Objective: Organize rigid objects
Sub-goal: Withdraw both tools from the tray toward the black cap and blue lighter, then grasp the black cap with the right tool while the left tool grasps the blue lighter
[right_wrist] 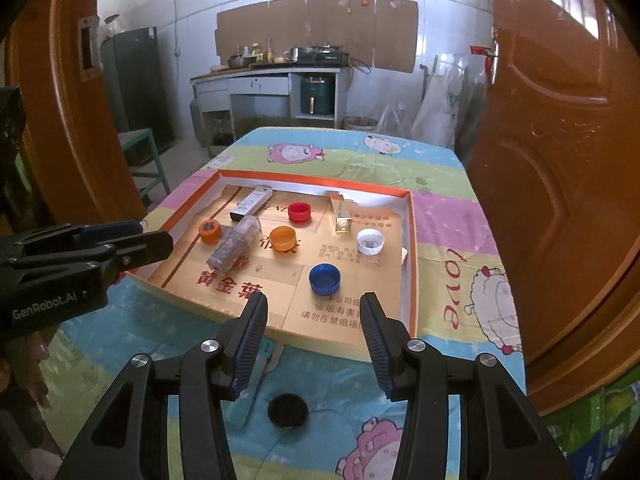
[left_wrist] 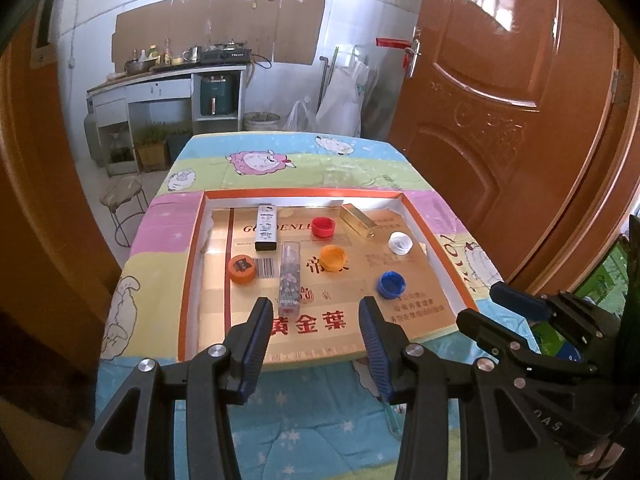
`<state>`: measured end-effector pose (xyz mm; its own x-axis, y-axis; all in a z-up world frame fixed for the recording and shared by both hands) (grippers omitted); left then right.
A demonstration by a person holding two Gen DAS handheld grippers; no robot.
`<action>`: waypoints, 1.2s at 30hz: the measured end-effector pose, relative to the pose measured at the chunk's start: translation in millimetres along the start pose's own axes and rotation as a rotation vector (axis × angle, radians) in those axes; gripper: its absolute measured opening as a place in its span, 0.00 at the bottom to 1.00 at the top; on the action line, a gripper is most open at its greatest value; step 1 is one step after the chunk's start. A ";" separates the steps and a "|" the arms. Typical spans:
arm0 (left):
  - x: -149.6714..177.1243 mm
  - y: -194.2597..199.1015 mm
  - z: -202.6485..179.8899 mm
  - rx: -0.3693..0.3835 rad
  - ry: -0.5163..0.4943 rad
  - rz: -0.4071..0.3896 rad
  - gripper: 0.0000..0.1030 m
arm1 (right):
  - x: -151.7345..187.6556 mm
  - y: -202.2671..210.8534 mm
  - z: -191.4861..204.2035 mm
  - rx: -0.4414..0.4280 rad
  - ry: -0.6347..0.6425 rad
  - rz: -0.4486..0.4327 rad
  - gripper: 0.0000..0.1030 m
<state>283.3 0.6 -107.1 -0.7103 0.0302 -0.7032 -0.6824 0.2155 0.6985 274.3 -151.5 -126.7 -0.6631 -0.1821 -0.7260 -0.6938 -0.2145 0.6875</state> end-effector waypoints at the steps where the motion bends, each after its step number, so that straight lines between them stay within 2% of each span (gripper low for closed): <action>1: 0.7 2.4 -0.1 0.001 0.002 -0.005 0.43 | 0.7 3.8 1.0 0.002 0.001 -0.004 0.48; 8: 11.7 20.9 -1.3 0.015 0.012 -0.032 0.43 | 12.6 24.4 4.8 0.013 -0.001 -0.018 0.48; 14: 26.2 28.1 -4.2 0.029 0.018 -0.043 0.43 | 33.6 26.4 8.2 0.008 -0.011 0.010 0.48; 22: 50.2 25.0 -6.2 0.042 0.031 -0.018 0.43 | 76.4 -5.2 13.6 -0.019 -0.035 0.095 0.48; 30: 63.3 15.8 -9.0 0.045 0.022 0.018 0.43 | 88.5 -35.3 13.7 -0.014 -0.021 0.125 0.48; 31: 64.1 14.5 -9.3 0.045 0.021 0.022 0.43 | 89.2 -37.9 13.9 -0.013 -0.021 0.131 0.46; 32: 64.6 13.1 -9.5 0.044 0.020 0.026 0.43 | 90.5 -40.5 14.1 -0.011 -0.018 0.140 0.33; 33: 65.4 11.3 -10.1 0.044 0.019 0.031 0.43 | 91.3 -42.5 13.9 -0.004 -0.017 0.147 0.30; 36: 65.6 5.9 -13.9 0.050 0.015 0.042 0.43 | 91.2 -41.3 12.6 -0.003 -0.011 0.146 0.29</action>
<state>230.2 -9.7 -147.2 -0.7411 0.0255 -0.6709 -0.6425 0.2628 0.7198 238.9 -147.2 -221.0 -0.7601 -0.2011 -0.6179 -0.5886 -0.1896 0.7859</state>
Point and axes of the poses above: each gripper's, at about its wrist camera, not at the fingertips, and y roughly against the way its jaws point, z to its left, x to its underside, the point moved 7 cm from there along -y, roughly the way its jaws point, and after that the axes turned 2 degrees about -x, right-handed, at the moved point
